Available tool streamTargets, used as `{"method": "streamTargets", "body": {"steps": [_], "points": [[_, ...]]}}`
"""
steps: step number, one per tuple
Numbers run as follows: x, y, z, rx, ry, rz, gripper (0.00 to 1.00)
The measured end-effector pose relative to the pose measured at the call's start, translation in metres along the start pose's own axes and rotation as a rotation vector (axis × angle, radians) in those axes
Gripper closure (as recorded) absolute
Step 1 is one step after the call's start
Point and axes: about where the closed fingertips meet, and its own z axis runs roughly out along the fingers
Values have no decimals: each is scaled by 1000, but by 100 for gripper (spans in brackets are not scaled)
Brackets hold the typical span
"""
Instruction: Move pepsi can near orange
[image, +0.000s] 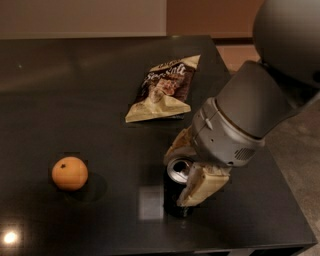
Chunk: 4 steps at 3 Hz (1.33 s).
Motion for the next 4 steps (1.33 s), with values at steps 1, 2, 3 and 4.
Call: {"method": "streamTargets", "body": {"steps": [1, 2, 3, 4], "points": [[-15, -7, -3, 7, 1, -18, 79], [-40, -14, -7, 22, -5, -44, 100], [-63, -22, -9, 40, -14, -64, 100], [-87, -30, -4, 42, -36, -80, 100]]}}
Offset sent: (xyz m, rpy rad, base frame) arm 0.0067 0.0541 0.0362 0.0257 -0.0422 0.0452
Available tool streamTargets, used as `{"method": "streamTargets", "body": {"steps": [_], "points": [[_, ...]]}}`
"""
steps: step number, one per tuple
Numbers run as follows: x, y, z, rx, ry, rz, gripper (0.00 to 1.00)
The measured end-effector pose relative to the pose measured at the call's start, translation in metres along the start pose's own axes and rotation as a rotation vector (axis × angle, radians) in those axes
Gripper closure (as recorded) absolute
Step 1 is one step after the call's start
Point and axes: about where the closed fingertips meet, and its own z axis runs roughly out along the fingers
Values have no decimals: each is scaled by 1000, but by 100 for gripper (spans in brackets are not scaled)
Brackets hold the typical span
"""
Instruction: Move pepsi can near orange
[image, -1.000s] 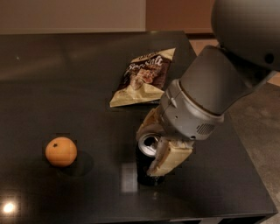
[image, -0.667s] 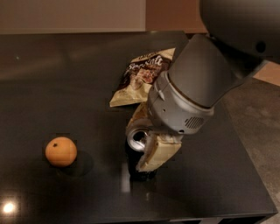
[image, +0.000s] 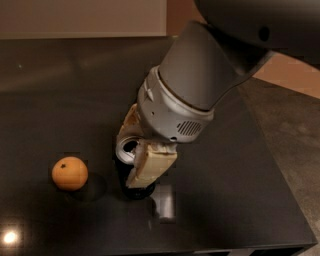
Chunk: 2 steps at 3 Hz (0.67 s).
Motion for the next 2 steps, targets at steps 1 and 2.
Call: {"method": "streamTargets", "body": {"steps": [1, 2], "points": [[-15, -8, 12, -12, -7, -5, 100], [-23, -16, 29, -34, -11, -9, 100]]}}
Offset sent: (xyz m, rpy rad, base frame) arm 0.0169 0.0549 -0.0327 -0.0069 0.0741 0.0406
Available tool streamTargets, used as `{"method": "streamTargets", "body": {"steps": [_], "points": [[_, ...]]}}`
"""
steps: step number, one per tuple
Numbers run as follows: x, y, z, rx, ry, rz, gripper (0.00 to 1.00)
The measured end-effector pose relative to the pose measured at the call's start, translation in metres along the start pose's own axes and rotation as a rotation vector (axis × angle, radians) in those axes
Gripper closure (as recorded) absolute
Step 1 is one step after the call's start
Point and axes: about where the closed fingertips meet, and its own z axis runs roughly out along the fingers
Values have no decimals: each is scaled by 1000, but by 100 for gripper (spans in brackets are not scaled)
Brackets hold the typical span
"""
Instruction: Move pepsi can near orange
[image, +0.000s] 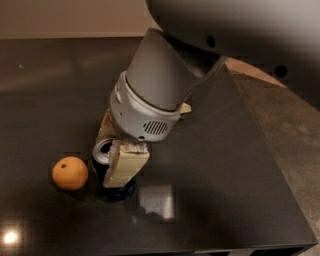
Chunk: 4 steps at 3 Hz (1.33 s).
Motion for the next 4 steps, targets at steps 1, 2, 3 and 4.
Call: {"method": "streamTargets", "body": {"steps": [1, 2, 3, 4], "points": [[-3, -7, 15, -22, -9, -3, 100], [-2, -10, 28, -39, -11, -4, 82], [-2, -11, 37, -48, -22, -5, 59], [-1, -11, 41, -51, -27, -5, 35]]}}
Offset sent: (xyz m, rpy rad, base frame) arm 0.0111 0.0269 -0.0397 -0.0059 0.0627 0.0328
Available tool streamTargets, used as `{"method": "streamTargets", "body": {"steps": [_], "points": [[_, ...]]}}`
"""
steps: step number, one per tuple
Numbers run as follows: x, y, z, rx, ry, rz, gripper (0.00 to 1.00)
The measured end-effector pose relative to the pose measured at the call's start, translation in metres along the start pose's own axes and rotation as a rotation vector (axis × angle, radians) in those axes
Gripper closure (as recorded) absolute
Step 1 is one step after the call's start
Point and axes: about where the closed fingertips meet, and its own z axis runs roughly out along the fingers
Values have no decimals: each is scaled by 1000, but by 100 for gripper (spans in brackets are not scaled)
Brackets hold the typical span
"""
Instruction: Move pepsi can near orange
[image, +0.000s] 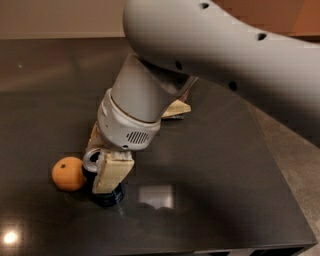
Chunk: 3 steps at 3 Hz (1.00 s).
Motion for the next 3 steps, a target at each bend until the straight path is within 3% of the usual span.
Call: {"method": "streamTargets", "body": {"steps": [1, 2, 3], "points": [[-2, 1, 0, 2, 2, -3, 12], [-3, 1, -1, 4, 3, -7, 0], [-3, 1, -1, 4, 3, -7, 0]]}}
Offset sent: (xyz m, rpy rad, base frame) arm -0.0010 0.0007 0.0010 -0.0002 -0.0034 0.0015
